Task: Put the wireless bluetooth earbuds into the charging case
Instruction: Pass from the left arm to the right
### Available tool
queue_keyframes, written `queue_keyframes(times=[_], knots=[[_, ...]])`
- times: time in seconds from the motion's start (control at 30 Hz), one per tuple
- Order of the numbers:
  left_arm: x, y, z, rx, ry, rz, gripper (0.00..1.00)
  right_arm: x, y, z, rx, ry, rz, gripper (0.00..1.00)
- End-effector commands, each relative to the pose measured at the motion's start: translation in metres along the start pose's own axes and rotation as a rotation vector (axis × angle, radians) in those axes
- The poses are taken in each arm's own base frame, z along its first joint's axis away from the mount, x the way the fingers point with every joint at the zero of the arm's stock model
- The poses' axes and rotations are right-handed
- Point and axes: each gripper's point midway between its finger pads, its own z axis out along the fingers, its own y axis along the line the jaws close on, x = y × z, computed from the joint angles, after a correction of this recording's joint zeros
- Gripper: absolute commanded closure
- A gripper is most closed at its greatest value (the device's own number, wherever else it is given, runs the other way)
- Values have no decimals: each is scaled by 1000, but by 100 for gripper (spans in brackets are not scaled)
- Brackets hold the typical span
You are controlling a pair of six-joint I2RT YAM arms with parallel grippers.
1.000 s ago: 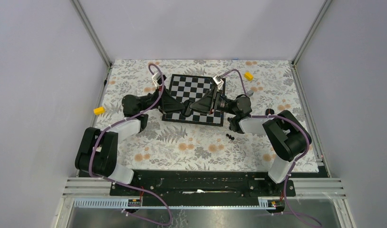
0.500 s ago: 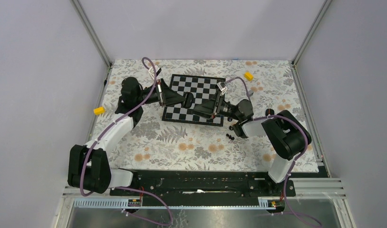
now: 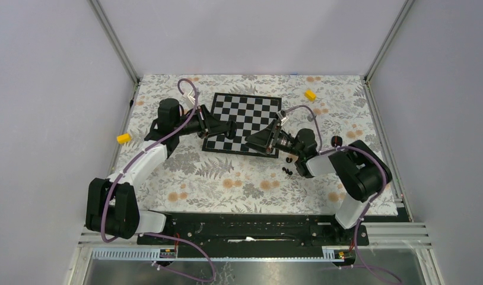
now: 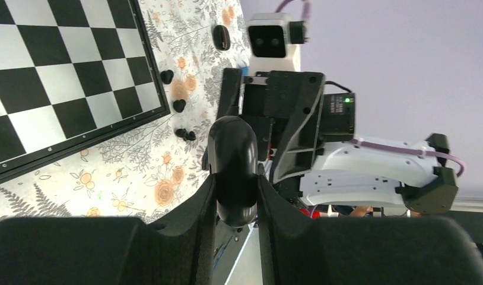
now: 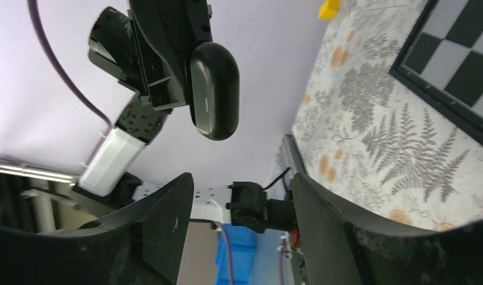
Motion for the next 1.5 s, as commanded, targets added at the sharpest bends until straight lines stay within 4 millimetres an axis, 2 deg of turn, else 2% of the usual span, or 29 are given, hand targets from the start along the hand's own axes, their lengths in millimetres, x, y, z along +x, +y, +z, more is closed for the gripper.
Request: queue_keyframes(times=[0.0,0.07,0.17,0.23,0.33,0.47,1.03,1.47], knots=[[2,12,0,-31,-2,51,100,-16,-3,-3,167,-57,-210,29],[5,11,0,-22,9,56,100,-21,-16,-7,306,-57,-288,24],[5,6,-1,-9,7,74,100,-28,-2,-3,325,-63,-375,17],[5,3,0,-4,7,79,100,-28,9,3,307,-55,-392,16],[4,1,0,5,5,78,100,-21,19,18,287,-39,-406,17],[5,-3,0,16,0,76,100,-14,18,32,292,-39,-400,19],[7,-9,-2,32,7,92,100,-16,17,46,270,-47,-374,21],[7,-15,-3,43,8,95,100,-13,17,54,212,-36,-334,34]])
